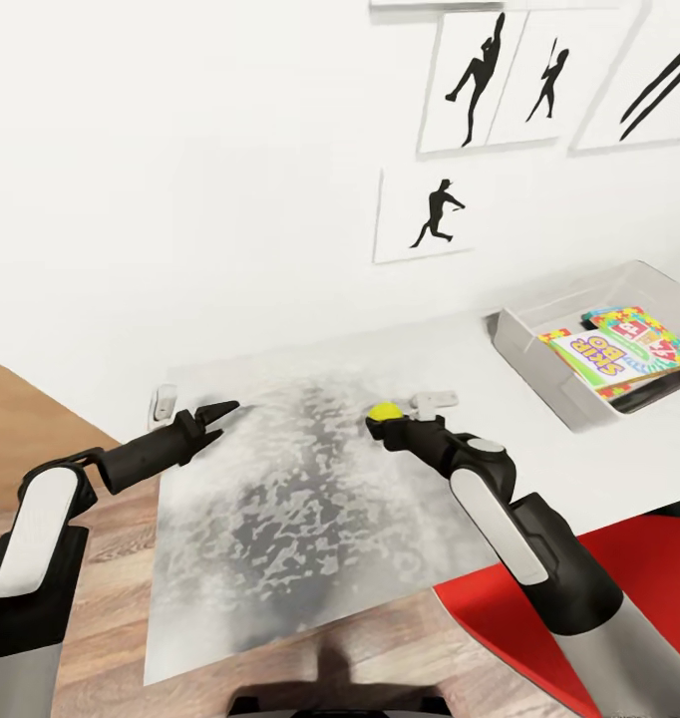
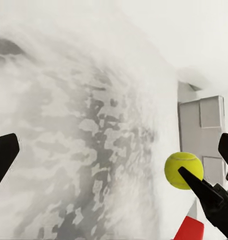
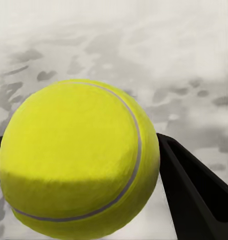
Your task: Put all the toys in the child's room - the three board games (two on the bed and one on the table), the two jigsaw puzzles on the table, and the tennis ball on the table - inside the toy box on the table in the child's room.
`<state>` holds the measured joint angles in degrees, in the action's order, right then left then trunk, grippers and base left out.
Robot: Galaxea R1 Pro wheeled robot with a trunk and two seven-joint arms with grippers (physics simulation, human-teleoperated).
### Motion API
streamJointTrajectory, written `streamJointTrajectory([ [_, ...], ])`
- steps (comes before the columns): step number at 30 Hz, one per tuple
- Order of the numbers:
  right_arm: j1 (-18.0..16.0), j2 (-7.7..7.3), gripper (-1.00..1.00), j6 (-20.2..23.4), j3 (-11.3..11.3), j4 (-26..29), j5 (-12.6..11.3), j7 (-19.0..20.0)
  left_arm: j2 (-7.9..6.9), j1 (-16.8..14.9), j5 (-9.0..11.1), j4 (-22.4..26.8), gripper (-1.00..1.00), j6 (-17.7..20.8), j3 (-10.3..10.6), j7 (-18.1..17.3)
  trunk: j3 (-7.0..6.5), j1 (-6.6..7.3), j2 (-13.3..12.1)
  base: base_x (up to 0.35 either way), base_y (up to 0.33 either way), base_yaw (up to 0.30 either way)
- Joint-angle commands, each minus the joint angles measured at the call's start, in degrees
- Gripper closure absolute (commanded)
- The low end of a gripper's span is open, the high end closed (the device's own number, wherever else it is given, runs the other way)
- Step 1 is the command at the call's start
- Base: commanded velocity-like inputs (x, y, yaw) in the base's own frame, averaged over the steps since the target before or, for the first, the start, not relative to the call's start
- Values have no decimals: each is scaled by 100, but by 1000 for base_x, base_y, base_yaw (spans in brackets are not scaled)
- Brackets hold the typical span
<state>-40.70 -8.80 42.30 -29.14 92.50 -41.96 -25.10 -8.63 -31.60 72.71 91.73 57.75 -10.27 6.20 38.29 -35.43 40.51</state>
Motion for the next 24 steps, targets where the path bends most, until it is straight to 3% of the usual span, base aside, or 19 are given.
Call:
streamJointTrajectory([
  [1,-13,-31,100,-2,6,9,-67,-78,10,-10,-215,-43,-100,-4,-11,92,-4,-2,5,0,0,0],
  [5,-16,-32,100,2,29,13,-69,-75,18,-6,-535,-78,-100,-16,-26,61,-40,-2,5,0,0,0],
  [19,-1,10,100,6,8,14,-75,-62,2,21,-570,-85,-100,-25,-111,33,-171,-2,5,-85,-56,0],
  [24,1,10,100,6,-1,14,-76,-43,18,24,-569,-166,-100,-315,-56,37,-217,-2,5,-7,-5,0],
])
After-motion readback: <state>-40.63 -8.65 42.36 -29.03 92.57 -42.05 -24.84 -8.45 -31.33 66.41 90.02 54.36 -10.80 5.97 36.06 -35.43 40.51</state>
